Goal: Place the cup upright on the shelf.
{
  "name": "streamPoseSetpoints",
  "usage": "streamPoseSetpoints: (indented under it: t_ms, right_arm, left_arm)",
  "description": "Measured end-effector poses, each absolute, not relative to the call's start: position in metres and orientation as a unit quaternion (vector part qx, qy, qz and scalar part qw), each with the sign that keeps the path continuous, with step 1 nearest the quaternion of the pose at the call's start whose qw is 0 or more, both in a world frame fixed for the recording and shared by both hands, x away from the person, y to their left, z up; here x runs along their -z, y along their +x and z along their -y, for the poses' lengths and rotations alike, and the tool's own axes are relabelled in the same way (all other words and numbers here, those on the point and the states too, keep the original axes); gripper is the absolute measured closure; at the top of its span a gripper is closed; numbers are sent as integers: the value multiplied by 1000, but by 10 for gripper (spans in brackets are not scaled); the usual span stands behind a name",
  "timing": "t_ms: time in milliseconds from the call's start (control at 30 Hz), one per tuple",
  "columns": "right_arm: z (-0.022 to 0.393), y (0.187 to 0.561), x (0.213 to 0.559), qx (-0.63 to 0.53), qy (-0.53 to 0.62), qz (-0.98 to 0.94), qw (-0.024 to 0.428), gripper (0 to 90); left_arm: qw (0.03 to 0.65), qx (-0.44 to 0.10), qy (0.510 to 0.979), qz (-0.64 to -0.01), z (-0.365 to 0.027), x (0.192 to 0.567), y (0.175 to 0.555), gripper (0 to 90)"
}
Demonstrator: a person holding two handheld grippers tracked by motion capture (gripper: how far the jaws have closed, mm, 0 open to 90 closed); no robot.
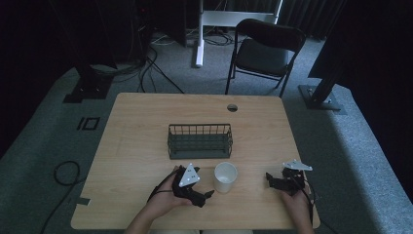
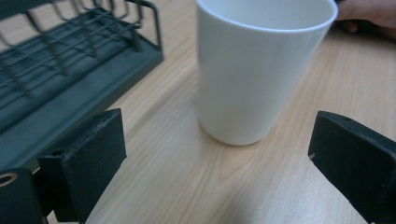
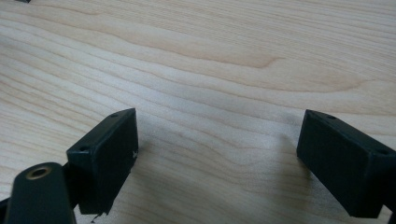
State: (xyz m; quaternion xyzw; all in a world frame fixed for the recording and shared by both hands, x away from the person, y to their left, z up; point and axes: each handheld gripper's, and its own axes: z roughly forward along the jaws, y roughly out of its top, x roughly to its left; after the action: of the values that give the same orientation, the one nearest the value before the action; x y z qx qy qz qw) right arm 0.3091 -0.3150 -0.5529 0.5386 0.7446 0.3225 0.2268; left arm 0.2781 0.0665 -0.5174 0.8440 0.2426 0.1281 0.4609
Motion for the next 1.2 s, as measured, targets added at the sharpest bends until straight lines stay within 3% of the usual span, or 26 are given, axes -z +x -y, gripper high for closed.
streamPoseSetpoints:
  t_ms: [533, 1200]
  right_arm:
    - [315, 309, 553, -323, 539, -745, 227, 121]
    - [315, 309, 553, -323, 539, -745, 227, 121]
  left_arm:
    - [483, -106, 838, -230, -37, 522, 287, 44]
    - [520, -138, 816, -212, -13, 517, 299, 55]
